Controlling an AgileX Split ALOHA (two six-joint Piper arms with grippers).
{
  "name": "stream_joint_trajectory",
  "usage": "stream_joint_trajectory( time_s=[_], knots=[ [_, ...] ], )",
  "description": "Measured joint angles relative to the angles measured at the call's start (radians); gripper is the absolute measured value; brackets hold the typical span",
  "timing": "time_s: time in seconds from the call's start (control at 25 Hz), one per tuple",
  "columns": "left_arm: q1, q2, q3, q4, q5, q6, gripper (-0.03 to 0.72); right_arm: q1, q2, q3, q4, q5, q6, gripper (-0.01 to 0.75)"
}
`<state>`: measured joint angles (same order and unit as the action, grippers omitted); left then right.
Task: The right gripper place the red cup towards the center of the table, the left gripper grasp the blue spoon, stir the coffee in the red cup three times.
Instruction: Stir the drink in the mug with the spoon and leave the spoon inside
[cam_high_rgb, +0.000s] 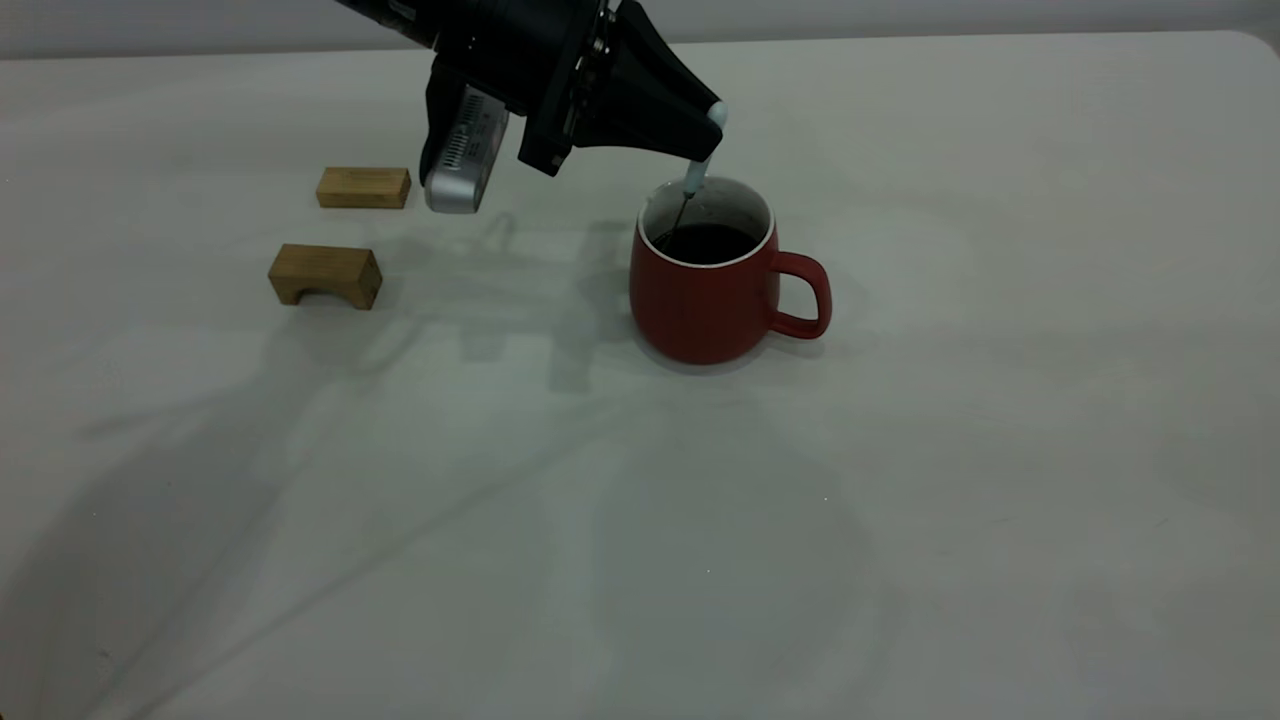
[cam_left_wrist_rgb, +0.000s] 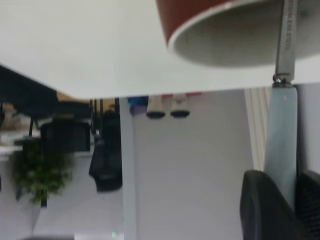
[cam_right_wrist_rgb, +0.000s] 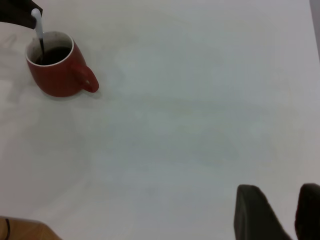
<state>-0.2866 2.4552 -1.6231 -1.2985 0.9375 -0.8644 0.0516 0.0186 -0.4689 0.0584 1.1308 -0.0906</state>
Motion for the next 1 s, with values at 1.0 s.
stream_joint_trajectory(
  time_s=[1.0],
  knots=[
    [-0.002,0.001,-0.043,0.100,0.121,-0.157,0.175,0.000,0.000,0.000,0.000,0.000,0.000,0.240]
  ],
)
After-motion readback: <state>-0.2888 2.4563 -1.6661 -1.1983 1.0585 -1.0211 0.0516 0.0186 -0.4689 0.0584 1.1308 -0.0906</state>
